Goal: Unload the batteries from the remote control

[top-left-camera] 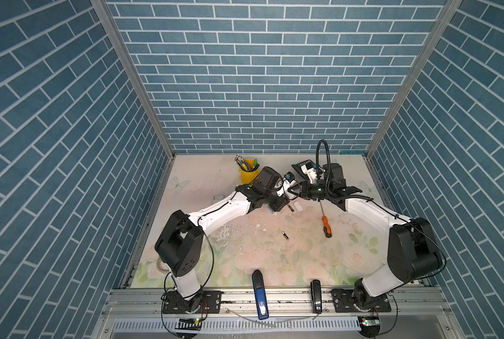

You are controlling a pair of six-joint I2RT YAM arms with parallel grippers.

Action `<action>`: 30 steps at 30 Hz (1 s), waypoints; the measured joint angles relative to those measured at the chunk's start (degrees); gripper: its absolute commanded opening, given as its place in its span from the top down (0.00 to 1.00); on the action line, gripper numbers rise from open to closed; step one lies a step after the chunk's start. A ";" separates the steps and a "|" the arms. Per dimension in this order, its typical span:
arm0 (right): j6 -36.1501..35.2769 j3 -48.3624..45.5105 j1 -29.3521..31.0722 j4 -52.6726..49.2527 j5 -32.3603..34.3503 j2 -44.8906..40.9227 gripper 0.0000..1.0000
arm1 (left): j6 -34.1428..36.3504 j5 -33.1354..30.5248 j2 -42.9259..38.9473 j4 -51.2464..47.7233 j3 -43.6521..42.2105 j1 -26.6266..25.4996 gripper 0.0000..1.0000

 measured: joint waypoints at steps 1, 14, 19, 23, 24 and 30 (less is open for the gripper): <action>0.02 -0.15 0.00 0.20 0.07 -0.04 1.00 | -0.13 -0.07 -0.09 0.15 -0.20 0.00 0.41; 2.25 -1.38 0.24 0.83 2.43 -0.07 1.00 | -3.17 -1.92 -5.27 2.45 -4.44 -0.33 0.35; 2.34 -1.46 -0.13 0.83 3.17 -0.07 1.00 | -5.62 -2.27 -7.89 2.75 -5.05 -0.15 0.34; 2.34 -2.10 -0.76 0.74 3.30 -1.01 1.00 | -11.69 -0.02 -11.43 3.98 -9.88 2.62 0.35; 2.29 -2.16 -1.07 0.50 3.30 -1.62 1.00 | -14.05 1.31 -12.41 4.85 -11.72 4.04 0.35; 0.85 -2.16 -2.51 -0.90 3.06 -6.43 1.00 | -31.69 10.10 -16.11 14.36 -22.49 13.57 0.35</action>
